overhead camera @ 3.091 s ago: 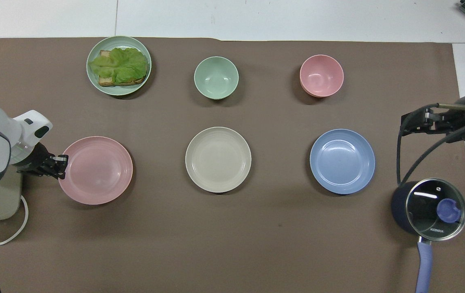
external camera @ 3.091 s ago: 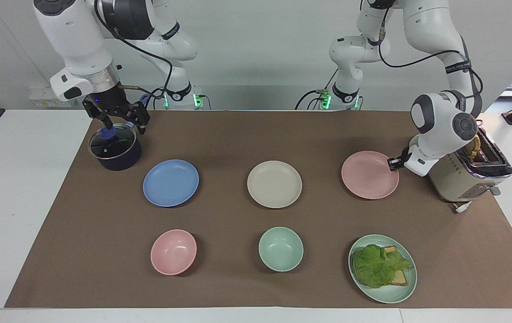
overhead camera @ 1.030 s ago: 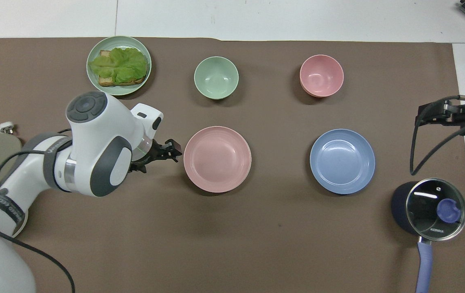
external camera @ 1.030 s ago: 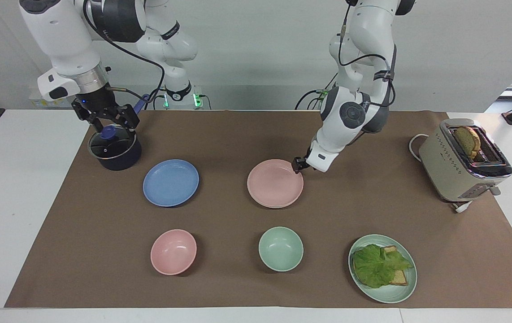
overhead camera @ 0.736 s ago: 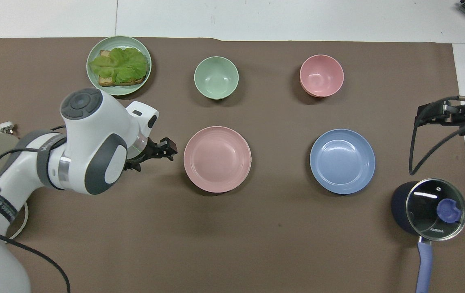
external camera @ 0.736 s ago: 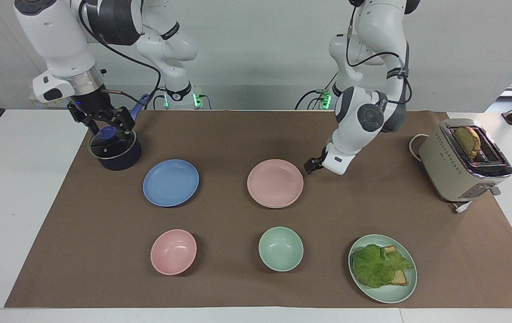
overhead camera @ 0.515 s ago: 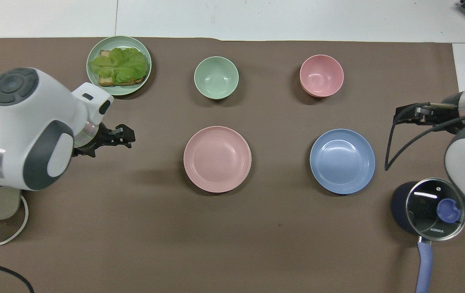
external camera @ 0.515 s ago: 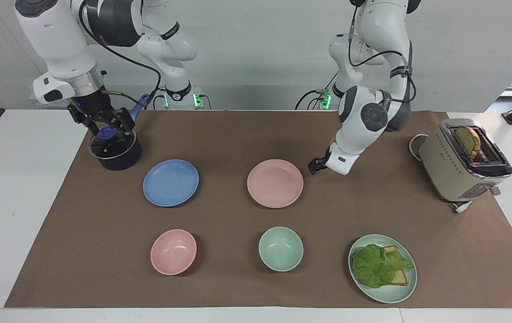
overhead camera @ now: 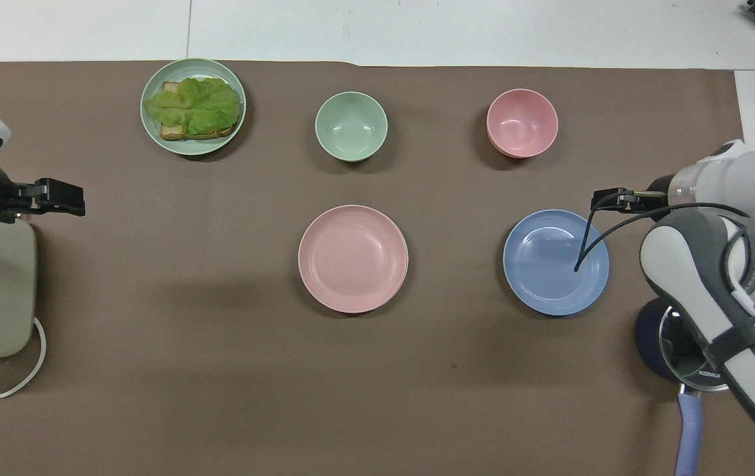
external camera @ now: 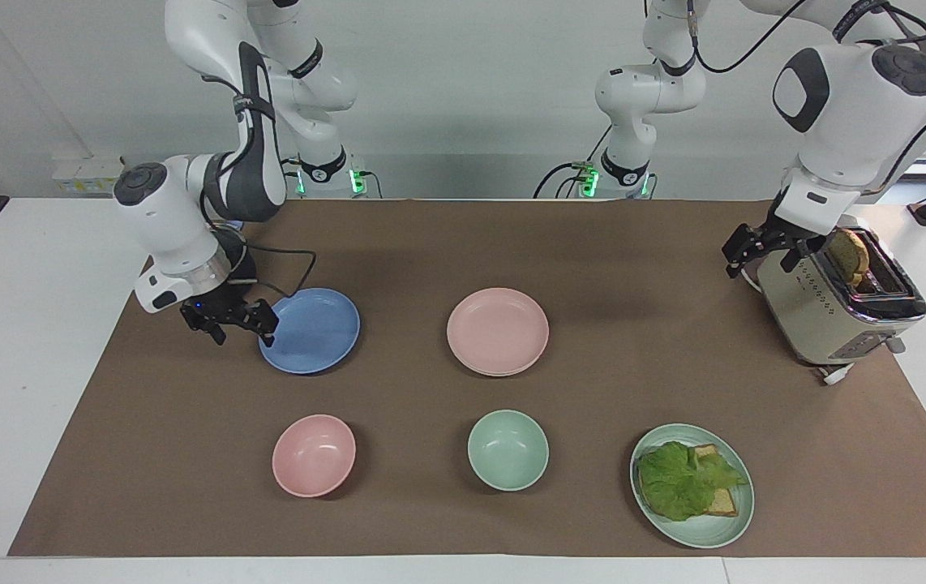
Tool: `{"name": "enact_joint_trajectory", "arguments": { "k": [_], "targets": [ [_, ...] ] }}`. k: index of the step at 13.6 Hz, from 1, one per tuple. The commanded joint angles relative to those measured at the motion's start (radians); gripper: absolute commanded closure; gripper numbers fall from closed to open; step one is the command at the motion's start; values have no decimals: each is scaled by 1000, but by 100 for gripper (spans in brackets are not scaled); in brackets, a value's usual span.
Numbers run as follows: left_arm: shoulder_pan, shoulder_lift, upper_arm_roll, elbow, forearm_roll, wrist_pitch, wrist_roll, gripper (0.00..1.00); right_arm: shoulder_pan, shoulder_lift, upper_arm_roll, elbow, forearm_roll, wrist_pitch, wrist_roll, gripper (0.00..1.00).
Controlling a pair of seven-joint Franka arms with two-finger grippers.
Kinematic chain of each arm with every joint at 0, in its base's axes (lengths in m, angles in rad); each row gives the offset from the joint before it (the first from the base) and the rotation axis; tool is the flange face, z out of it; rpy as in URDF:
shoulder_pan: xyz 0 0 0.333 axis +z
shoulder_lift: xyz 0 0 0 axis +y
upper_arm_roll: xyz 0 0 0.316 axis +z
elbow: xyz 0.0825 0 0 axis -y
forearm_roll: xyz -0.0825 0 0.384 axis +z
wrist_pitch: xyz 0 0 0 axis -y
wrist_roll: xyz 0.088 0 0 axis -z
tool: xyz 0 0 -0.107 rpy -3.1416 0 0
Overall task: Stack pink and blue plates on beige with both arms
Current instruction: 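Grasp the blue plate rim with the right gripper and lift it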
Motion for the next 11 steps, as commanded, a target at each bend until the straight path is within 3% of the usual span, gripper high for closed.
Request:
{"name": "enact_joint_trajectory", "arguments": {
  "k": [1,4,7,11],
  "targets": [
    [-5,3,-2,75,14,-82,10,0,-49,-12,10,-68,97,20,-125,5],
    [-3,-10,1,63,-8,-90,-13,0,-67,-42,8,-128,212,-1,-295,15],
    [-7,-10,1,63,-11,-84,-15,0,-66,-64,8,-169,214,-7,-354,39],
    [-16,-10,1,63,-12,-91,-13,0,-69,-68,8,-162,217,-85,-394,100]
  ]
}}
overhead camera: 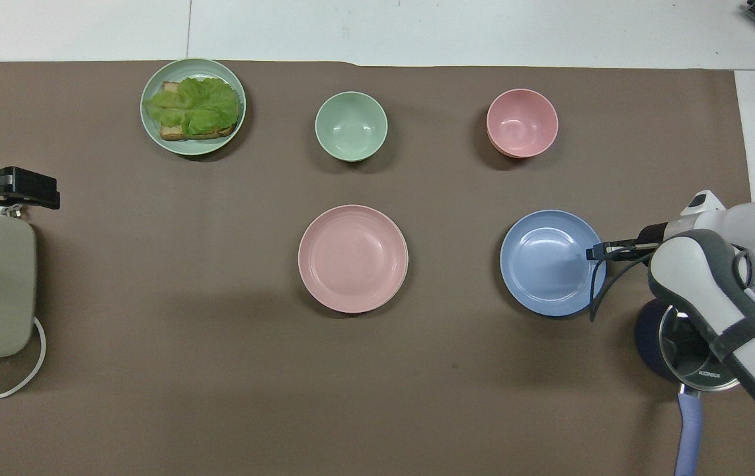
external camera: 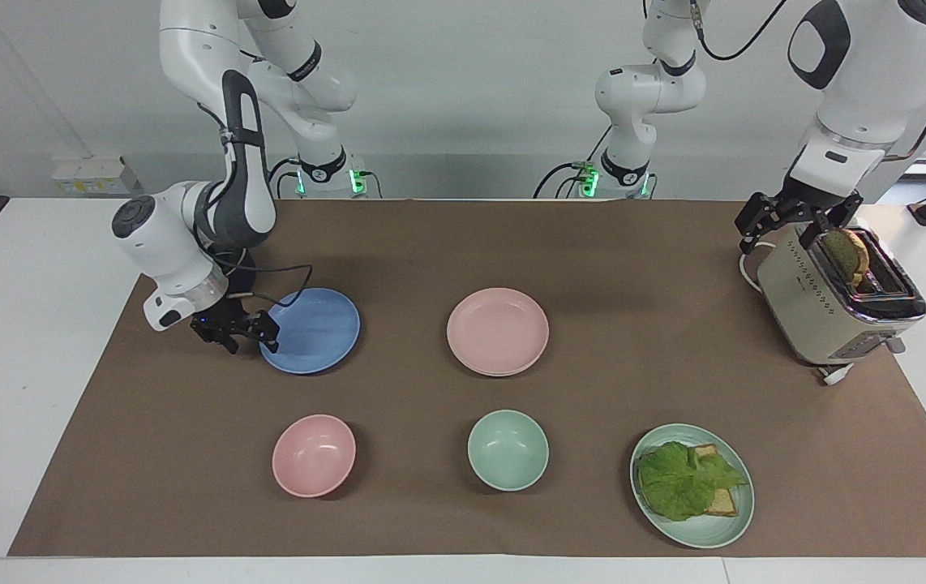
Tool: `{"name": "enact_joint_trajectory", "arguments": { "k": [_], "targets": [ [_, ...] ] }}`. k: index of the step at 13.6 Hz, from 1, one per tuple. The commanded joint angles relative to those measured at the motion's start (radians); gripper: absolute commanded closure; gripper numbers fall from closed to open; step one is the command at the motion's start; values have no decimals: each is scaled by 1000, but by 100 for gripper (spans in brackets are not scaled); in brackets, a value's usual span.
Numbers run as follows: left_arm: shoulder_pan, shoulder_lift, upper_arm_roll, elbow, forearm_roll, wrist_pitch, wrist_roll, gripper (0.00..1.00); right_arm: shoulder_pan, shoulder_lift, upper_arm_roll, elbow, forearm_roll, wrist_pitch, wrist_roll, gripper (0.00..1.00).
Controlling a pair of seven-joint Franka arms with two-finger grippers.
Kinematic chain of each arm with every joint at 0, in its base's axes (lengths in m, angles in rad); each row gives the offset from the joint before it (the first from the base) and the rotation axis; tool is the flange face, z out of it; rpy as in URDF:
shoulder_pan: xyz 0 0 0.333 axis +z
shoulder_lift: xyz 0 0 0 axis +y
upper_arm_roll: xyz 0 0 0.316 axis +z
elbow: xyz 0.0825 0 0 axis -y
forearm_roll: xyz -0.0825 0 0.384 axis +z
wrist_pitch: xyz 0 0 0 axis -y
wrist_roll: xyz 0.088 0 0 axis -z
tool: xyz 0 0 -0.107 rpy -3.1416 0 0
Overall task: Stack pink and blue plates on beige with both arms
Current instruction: 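Grasp the blue plate rim with the right gripper and lift it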
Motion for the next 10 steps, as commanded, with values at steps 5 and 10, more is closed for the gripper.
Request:
{"name": "enact_joint_trajectory", "arguments": {
  "k": [5,10],
  "targets": [
    [-2,-8,7,5,-7,-22,-12,0,-4,-43,8,73,36,-138,-38,100],
    [-4,-8,8,5,-7,-22,-10,0,104,-92,57,198,38,-178,232,100]
  ]
}}
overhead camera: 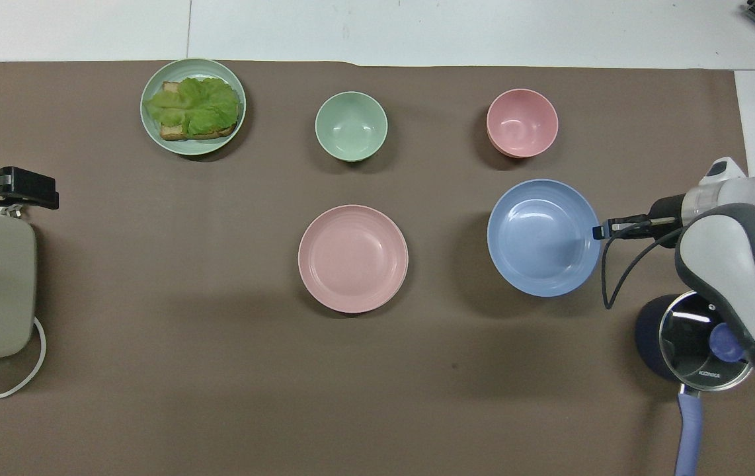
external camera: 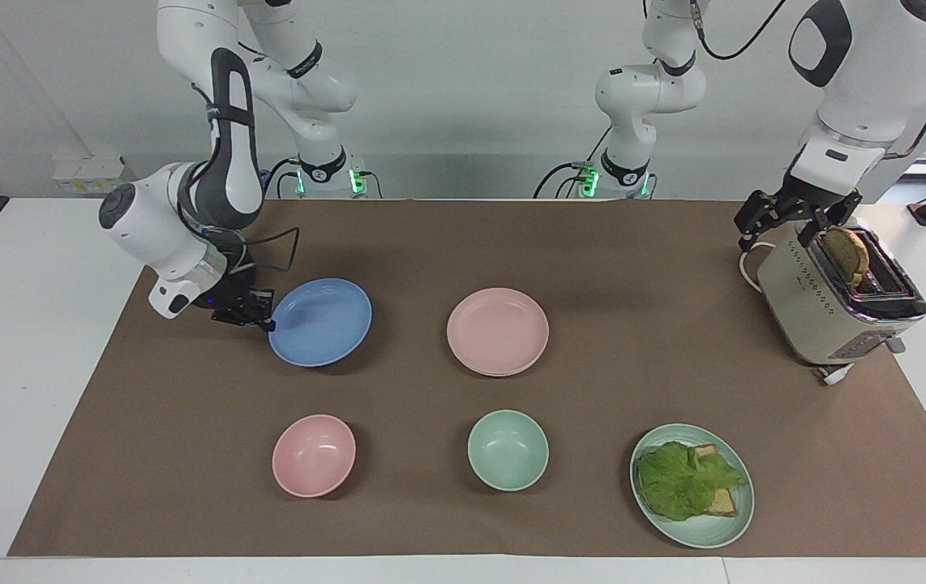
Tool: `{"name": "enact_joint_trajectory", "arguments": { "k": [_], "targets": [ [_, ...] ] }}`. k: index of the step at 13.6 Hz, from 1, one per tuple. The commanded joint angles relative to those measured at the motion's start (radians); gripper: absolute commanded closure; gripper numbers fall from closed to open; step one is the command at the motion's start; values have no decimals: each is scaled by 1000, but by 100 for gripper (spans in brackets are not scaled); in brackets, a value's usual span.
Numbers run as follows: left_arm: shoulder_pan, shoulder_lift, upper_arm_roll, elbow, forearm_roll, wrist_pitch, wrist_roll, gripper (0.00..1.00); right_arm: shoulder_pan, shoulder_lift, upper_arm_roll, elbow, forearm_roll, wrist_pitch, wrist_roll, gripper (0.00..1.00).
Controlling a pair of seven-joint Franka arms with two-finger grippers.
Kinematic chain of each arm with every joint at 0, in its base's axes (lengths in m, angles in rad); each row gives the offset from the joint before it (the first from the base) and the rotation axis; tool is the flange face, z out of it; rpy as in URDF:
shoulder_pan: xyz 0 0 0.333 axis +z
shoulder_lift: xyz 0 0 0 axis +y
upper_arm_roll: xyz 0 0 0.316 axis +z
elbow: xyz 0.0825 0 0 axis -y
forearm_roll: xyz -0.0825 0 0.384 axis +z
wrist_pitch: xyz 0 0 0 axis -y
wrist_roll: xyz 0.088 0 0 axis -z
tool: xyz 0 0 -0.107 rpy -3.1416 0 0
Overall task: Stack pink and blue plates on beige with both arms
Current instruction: 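Carry the blue plate with the right gripper onto the pink plate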
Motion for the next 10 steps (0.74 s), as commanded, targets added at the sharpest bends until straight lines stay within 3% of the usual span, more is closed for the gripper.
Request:
{"name": "enact_joint_trajectory", "arguments": {
  "k": [1,7,10],
  "targets": [
    [2,-8,1,5,-7,-21,-8,0,107,0,13,37,20,27,152,100],
    [2,-8,1,5,-7,-21,-8,0,374,64,11,33,7,264,461,100],
    [3,-8,1,5,-7,-21,-8,0,439,98,10,25,6,276,521,100]
  ]
}}
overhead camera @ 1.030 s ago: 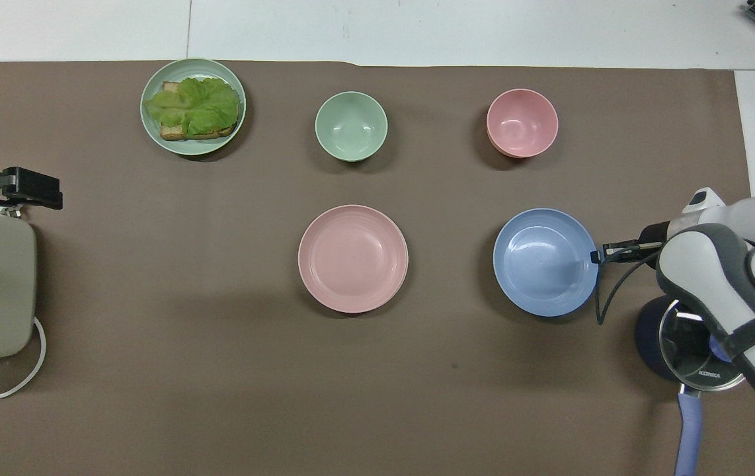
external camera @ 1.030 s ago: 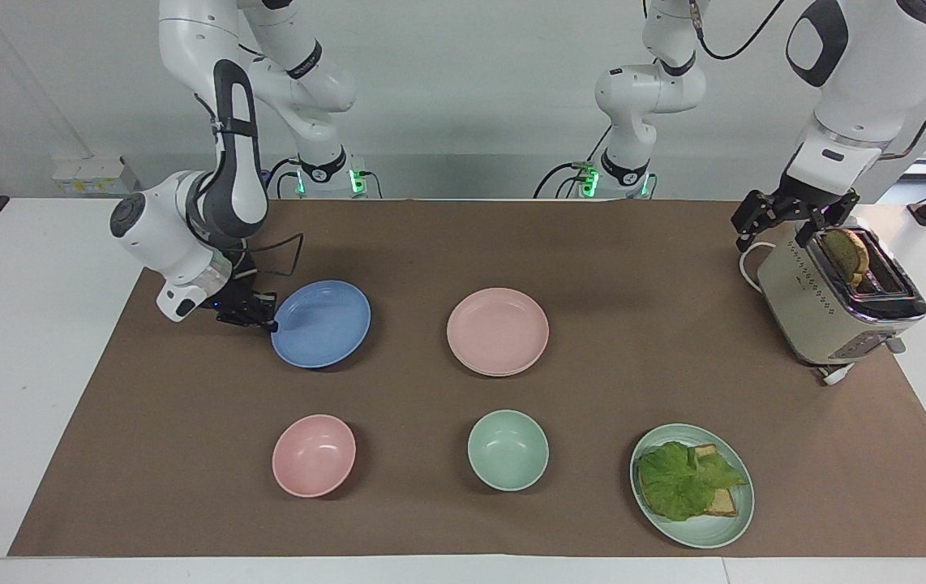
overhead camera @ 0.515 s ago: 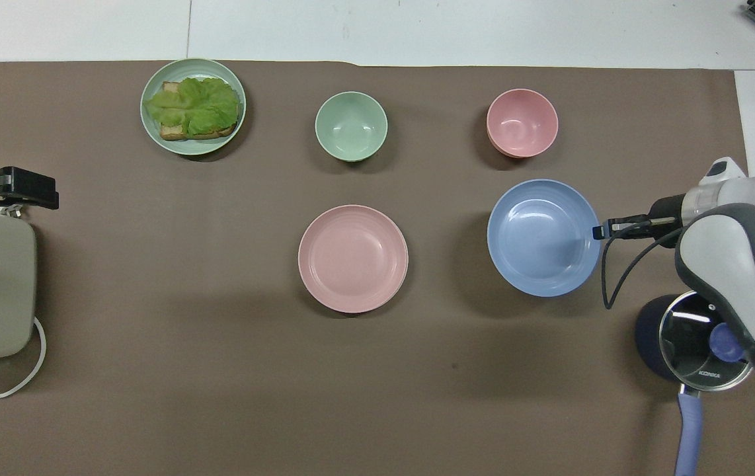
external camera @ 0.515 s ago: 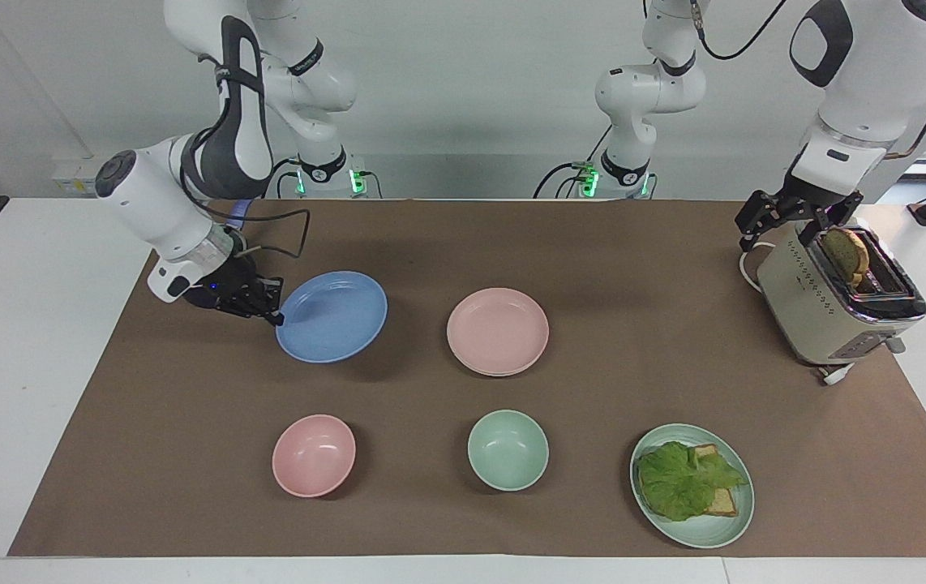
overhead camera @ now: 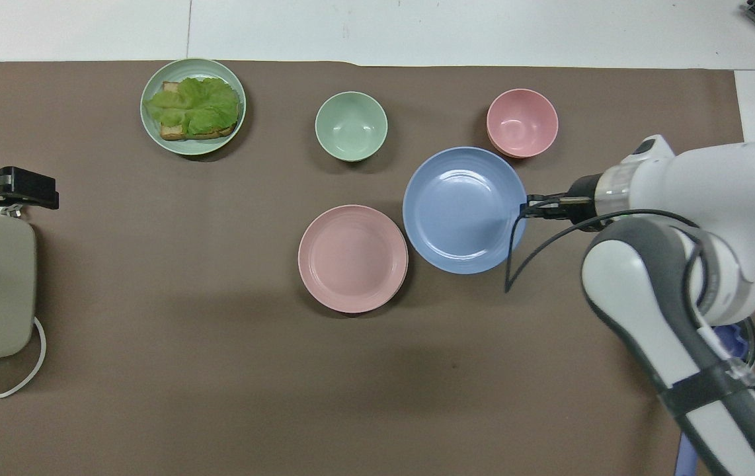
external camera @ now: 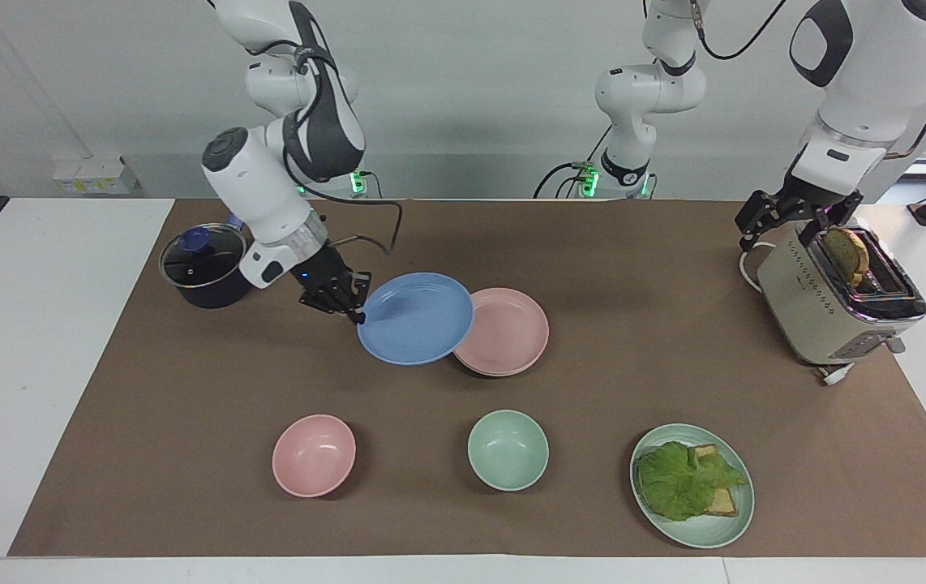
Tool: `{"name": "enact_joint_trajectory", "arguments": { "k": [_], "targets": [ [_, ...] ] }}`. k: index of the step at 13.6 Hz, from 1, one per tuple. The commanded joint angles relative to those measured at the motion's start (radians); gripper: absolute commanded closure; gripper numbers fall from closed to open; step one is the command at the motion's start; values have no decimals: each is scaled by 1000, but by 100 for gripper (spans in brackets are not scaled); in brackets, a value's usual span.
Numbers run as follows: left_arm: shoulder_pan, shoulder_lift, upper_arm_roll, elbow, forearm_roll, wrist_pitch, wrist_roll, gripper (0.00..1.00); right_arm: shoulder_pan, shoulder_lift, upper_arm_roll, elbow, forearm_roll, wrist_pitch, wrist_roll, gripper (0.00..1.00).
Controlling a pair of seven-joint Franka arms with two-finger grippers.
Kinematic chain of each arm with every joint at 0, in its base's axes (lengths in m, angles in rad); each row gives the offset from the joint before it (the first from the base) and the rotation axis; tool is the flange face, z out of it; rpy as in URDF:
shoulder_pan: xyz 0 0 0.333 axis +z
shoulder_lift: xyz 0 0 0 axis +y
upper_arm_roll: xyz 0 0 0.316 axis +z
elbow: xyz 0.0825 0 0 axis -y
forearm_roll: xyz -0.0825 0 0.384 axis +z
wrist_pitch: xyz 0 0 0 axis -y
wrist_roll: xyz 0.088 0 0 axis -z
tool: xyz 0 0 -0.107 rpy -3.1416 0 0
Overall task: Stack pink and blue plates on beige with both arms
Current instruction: 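Carry the blue plate with the right gripper onto the pink plate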
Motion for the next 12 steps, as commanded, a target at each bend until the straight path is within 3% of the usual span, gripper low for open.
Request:
{"name": "enact_joint_trajectory", "arguments": {
  "k": [1,7,12],
  "targets": [
    [2,-8,1,5,-7,-21,-8,0,34,23,-4,-10,6,15,47,100],
    [3,-8,1,5,-7,-21,-8,0,86,98,-4,-7,0,64,98,100],
    [2,-8,1,5,-7,-23,-8,0,105,104,-7,-26,-10,62,98,100]
  ]
}}
